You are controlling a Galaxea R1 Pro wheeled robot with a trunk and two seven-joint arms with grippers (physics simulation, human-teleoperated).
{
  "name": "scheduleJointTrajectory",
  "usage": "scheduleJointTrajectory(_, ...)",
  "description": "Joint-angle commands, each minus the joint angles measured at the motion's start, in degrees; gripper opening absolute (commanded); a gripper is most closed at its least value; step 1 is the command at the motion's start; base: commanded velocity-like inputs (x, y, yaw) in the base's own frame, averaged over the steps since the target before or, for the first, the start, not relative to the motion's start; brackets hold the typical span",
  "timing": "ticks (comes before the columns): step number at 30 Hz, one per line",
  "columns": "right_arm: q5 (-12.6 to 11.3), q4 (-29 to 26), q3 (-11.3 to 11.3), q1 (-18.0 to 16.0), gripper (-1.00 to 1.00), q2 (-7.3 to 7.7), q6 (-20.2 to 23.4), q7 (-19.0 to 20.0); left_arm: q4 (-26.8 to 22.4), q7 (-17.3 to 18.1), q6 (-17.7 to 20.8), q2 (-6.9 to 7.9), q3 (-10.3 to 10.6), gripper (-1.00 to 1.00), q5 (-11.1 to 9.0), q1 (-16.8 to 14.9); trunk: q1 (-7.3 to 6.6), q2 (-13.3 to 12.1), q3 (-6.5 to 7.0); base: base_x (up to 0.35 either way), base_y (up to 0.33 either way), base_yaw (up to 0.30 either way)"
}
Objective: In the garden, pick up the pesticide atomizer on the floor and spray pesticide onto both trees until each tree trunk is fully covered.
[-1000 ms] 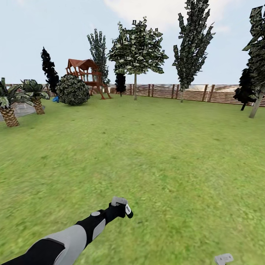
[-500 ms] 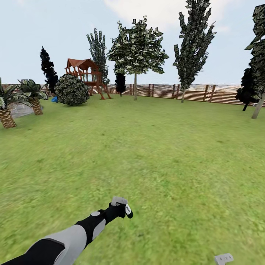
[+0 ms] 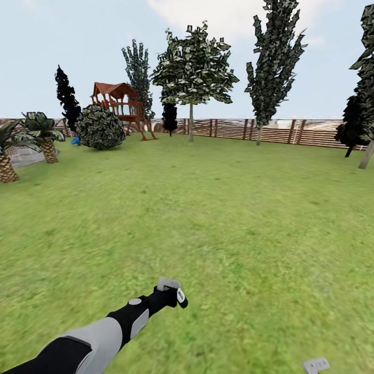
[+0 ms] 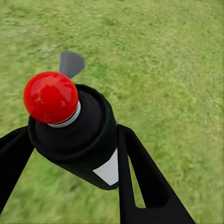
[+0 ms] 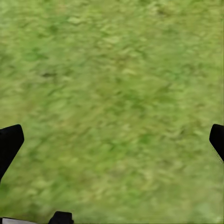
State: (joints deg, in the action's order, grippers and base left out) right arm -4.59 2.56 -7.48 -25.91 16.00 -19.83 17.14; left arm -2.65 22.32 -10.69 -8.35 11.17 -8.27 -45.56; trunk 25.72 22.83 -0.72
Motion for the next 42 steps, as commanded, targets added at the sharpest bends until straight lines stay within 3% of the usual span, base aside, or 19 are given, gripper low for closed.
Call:
scheduleJointTrajectory(1, -0.5, 0.25, -0.43, -0.1, 1.0, 0.0, -0.38, 0.26, 0.09, 0.11, -0.21, 0.0, 0.43, -1.0, -0.61, -0.06, 0.07, 0.09, -0.07, 0.35, 0.0, 0.0)
scheduleJointTrajectory(42, -0.51, 0.25, -0.43, -0.1, 1.0, 0.0, -0.38, 0.26, 0.09, 0.16, -0.21, 0.0, 0.45, -1.0, -0.61, -0.06, 0.07, 0.09, -0.07, 0.35, 0.0, 0.0)
